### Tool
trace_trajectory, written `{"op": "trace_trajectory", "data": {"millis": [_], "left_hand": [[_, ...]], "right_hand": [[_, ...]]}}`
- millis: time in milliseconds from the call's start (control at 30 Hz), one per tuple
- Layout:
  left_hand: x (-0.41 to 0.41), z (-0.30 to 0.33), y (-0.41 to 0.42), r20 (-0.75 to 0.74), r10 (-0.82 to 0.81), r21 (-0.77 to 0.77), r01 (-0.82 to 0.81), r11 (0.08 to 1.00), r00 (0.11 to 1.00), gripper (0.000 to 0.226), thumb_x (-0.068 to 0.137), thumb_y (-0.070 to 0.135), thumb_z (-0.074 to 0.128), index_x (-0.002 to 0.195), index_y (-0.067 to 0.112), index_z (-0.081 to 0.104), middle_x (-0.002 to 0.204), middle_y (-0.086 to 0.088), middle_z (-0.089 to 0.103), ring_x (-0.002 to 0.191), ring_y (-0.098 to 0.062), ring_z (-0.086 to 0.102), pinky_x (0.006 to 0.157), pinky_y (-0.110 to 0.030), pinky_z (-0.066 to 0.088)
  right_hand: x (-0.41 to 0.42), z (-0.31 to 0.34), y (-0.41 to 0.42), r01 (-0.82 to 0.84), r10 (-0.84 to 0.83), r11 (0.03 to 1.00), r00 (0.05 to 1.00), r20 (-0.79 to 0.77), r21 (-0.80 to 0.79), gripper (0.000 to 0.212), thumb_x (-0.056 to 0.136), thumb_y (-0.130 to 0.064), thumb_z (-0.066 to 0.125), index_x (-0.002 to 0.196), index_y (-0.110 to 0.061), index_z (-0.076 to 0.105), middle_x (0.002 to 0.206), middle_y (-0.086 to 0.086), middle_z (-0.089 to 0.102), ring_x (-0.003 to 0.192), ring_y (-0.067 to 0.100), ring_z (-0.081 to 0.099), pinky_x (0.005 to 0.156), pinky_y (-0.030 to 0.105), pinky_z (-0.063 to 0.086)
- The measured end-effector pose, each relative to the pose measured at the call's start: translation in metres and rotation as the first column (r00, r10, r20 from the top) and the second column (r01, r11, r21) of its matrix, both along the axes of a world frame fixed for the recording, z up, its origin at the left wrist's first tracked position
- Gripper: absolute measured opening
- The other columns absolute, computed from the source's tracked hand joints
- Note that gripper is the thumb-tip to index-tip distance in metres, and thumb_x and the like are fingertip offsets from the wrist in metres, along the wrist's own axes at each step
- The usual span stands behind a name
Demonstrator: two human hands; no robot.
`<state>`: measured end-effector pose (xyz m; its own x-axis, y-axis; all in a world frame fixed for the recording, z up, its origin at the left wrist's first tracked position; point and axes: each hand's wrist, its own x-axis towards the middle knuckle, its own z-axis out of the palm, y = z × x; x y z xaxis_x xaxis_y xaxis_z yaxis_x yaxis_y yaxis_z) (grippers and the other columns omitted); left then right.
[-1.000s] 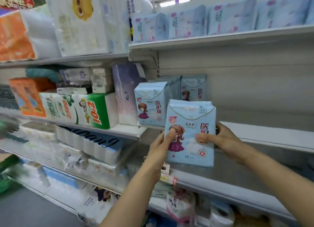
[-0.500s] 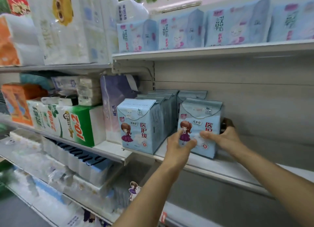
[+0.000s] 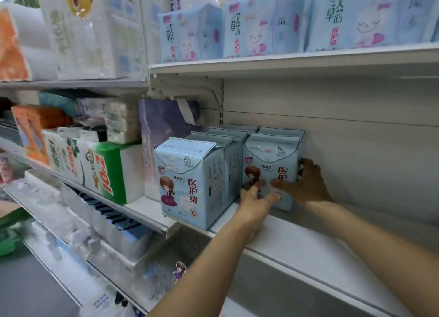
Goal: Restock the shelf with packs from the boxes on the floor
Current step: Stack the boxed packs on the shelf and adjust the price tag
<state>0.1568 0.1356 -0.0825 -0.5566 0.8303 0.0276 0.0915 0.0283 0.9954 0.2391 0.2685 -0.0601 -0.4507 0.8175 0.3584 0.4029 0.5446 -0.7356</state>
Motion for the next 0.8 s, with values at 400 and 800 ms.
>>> {"op": "trace_trajectory", "data": {"millis": [400, 800], "left_hand": [[-0.004, -0.004, 0.0, 0.014, 0.057, 0.029, -0.057, 0.998, 0.998, 0.052, 0.09, 0.031, 0.067, 0.138, 0.023, 0.05, 0.142, -0.002, 0.038, 0.127, -0.022, 0.047, 0.112, -0.043, 0.039], [0.008, -0.022, -0.17, 0.303, 0.111, 0.195, -0.176, 0.965, 0.947, 0.021, 0.097, 0.012, 0.054, 0.116, 0.011, 0.064, 0.096, -0.006, 0.073, 0.077, -0.016, 0.07, 0.073, -0.028, 0.055]], "right_hand": [[-0.004, 0.003, -0.02, 0.106, -0.108, 0.994, 0.992, -0.065, -0.029, 0.085, 0.069, -0.044, 0.082, 0.129, -0.009, 0.034, 0.131, 0.013, 0.037, 0.123, 0.034, 0.045, 0.099, 0.049, 0.044], [-0.013, -0.011, -0.164, -0.016, 0.099, 0.99, 0.781, -0.617, 0.138, 0.012, 0.094, -0.035, 0.051, 0.091, -0.024, 0.047, 0.082, -0.004, 0.053, 0.073, 0.022, 0.052, 0.067, 0.042, 0.047]]}}
